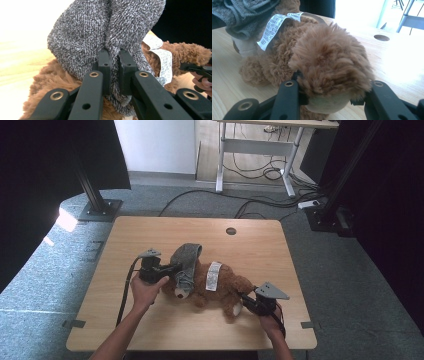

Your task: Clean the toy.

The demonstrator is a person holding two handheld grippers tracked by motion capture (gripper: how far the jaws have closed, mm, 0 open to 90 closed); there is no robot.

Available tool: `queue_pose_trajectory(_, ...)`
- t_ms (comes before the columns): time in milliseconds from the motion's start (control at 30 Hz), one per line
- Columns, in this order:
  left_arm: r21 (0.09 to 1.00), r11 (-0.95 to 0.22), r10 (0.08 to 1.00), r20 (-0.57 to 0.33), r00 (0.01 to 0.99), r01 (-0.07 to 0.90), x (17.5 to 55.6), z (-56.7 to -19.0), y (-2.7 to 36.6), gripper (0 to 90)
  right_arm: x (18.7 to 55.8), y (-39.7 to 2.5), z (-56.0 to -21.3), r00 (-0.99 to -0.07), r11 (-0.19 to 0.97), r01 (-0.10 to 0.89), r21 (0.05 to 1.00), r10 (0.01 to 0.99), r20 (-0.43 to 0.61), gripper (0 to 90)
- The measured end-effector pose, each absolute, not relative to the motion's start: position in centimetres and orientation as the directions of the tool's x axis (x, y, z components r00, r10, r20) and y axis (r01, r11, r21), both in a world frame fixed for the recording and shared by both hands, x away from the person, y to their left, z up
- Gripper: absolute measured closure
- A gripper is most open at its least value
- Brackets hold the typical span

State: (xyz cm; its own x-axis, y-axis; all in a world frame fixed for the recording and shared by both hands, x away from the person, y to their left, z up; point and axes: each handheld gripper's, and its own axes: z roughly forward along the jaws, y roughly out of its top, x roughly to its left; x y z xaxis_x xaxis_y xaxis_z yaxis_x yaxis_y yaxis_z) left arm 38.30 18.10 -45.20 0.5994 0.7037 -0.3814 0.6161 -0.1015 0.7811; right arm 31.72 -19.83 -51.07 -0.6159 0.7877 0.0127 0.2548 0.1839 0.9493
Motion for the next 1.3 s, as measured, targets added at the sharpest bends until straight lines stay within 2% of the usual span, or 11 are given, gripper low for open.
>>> queue_pose_trajectory(167, 0.779, -0.076, 0.689, -0.41, 0.597, 0.622, 38.0, -46.0, 18.6, 82.1, 31.6, -19.9, -51.0, -0.618, 0.18, 0.258, 0.949, 0.786, 0.019, 57.8)
queue_pose_trajectory(300, 0.782, -0.063, 0.681, -0.421, 0.6, 0.62, 37.6, -46.7, 18.7, 82.4, 31.4, -19.8, -50.6, -0.615, 0.172, 0.256, 0.951, 0.788, 0.023, 48.5)
queue_pose_trajectory(333, 0.789, -0.062, 0.684, -0.412, 0.602, 0.611, 37.4, -46.9, 18.6, 82.4, 31.3, -19.9, -50.0, -0.615, 0.157, 0.249, 0.956, 0.788, 0.031, 43.4)
queue_pose_trajectory(367, 0.789, -0.062, 0.684, -0.412, 0.602, 0.611, 37.4, -46.9, 18.6, 82.5, 31.3, -19.9, -50.0, -0.615, 0.157, 0.249, 0.956, 0.788, 0.031, 43.4)
queue_pose_trajectory(500, 0.794, -0.062, 0.684, -0.408, 0.605, 0.605, 37.1, -47.3, 18.5, 82.7, 30.8, -20.4, -47.6, -0.625, 0.089, 0.221, 0.971, 0.777, 0.072, 32.4)
queue_pose_trajectory(633, 0.796, -0.061, 0.681, -0.407, 0.608, 0.602, 36.7, -47.5, 18.3, 82.7, 31.1, -20.4, -45.7, -0.631, 0.077, 0.212, 0.974, 0.772, 0.076, 29.3)
queue_pose_trajectory(733, 0.796, -0.054, 0.674, -0.416, 0.611, 0.603, 36.4, -47.7, 18.5, 82.8, 33.0, -19.0, -44.1, -0.645, 0.121, 0.249, 0.961, 0.761, 0.071, 28.1)
queue_pose_trajectory(867, 0.794, -0.06, 0.668, -0.418, 0.615, 0.605, 36.0, -47.7, 18.7, 82.8, 35.4, -16.8, -44.9, -0.662, 0.183, 0.344, 0.921, 0.743, 0.1, 26.2)
queue_pose_trajectory(1033, 0.793, -0.062, 0.659, -0.424, 0.621, 0.606, 35.6, -47.9, 18.9, 82.7, 36.1, -15.2, -47.1, -0.678, 0.237, 0.425, 0.874, 0.723, 0.133, 25.8)
queue_pose_trajectory(1133, 0.789, -0.069, 0.641, -0.434, 0.633, 0.611, 34.7, -48.2, 19.2, 82.7, 35.3, -14.5, -49.6, -0.69, 0.264, 0.479, 0.837, 0.703, 0.172, 35.2)
queue_pose_trajectory(1300, 0.785, -0.085, 0.624, -0.438, 0.647, 0.614, 33.3, -48.7, 19.6, 82.7, 33.5, -14.7, -50.7, -0.692, 0.256, 0.48, 0.839, 0.698, 0.183, 45.6)
